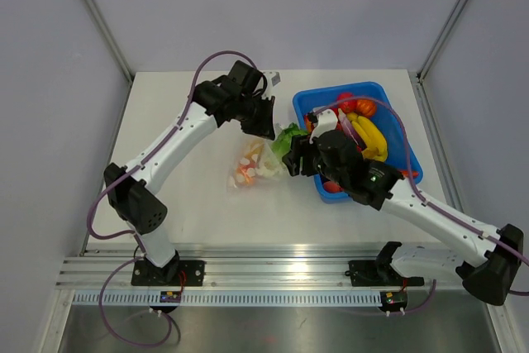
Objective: Place the food in the zip-top bag and seal the zipper
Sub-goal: Place the fake vegetable in the zipper food storage bag, then adjust the zipper food storage bag at the center of the board.
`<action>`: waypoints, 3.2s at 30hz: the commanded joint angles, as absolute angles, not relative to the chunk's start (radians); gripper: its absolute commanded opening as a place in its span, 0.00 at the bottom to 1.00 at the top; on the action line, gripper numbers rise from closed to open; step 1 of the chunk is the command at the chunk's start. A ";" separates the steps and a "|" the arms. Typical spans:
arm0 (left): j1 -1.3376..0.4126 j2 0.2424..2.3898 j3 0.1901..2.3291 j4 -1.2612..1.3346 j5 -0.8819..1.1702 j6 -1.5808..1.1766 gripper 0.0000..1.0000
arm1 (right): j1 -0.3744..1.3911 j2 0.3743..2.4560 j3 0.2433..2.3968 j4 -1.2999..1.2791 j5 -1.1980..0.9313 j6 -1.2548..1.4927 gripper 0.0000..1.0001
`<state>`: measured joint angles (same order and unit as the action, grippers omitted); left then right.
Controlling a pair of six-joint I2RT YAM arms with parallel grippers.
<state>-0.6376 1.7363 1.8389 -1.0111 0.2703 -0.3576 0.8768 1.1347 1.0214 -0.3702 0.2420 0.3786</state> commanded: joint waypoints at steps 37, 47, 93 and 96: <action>-0.523 1.548 1.905 -0.792 0.449 -0.465 0.00 | 0.561 0.994 0.809 -0.234 0.003 0.903 0.29; -0.515 1.552 1.894 -0.772 0.494 -0.480 0.00 | 0.563 1.209 0.801 0.084 -0.159 0.971 0.36; -0.512 1.546 1.833 -0.730 0.532 -0.502 0.00 | 0.563 1.207 0.719 0.267 -0.182 1.045 0.39; -0.512 1.545 1.829 -0.732 0.538 -0.500 0.00 | 0.564 1.258 0.732 0.291 -0.196 1.043 0.38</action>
